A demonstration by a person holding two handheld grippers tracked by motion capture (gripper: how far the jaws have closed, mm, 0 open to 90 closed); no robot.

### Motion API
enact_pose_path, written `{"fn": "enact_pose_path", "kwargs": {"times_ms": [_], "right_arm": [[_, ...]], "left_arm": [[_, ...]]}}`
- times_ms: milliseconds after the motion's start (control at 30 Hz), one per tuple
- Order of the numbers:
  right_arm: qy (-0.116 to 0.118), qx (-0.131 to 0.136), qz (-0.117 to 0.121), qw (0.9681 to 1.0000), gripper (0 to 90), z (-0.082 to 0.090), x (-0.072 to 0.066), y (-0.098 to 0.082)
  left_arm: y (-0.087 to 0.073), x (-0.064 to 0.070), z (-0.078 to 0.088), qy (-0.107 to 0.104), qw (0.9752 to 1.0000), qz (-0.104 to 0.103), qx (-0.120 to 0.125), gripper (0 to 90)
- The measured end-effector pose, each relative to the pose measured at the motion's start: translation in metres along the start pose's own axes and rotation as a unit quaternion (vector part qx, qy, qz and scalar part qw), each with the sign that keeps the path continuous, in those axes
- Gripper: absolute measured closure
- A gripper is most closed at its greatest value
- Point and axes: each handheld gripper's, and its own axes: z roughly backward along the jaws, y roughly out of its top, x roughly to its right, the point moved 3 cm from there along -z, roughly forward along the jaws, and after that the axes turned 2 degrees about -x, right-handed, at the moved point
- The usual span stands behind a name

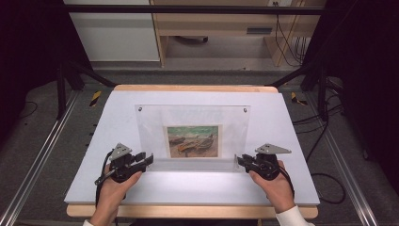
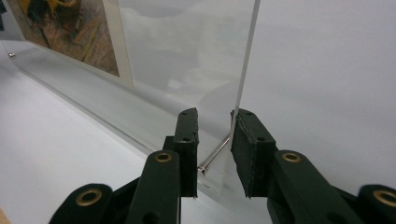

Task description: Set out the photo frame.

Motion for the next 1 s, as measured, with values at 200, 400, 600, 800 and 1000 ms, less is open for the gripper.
{"fn": "enact_pose_path", "kwargs": {"times_ms": [200,400,600,800,1000], "right_arm": [[0.0,-0.001,-0.001,1.0,71.4,0.0001,-0.0001,-0.0002],[0.0,-0.003,0.0,1.0,71.3,0.0003,-0.0004,-0.0007],[0.0,-0.003,0.0,1.0,71.0,0.0004,-0.0005,-0.001],[0.0,-0.005,-0.001,1.0,70.8,0.0006,-0.0009,-0.0012],[-0.001,-0.004,0.003,1.0,70.6,0.0003,-0.0012,-0.0017]], "left_arm": [[-0.001,0.0015,0.0009,0.001,1.0,-0.002,-0.001,58.7],[-0.0019,0.0018,0.0018,0.0,1.0,-0.005,-0.003,58.9],[-0.0029,0.0028,0.0027,-0.001,1.0,-0.005,-0.003,59.1],[-0.0036,0.0027,0.0032,-0.002,1.0,-0.007,-0.004,59.3],[-0.0046,0.0031,0.0033,-0.002,1.0,-0.008,-0.004,59.4]]}}
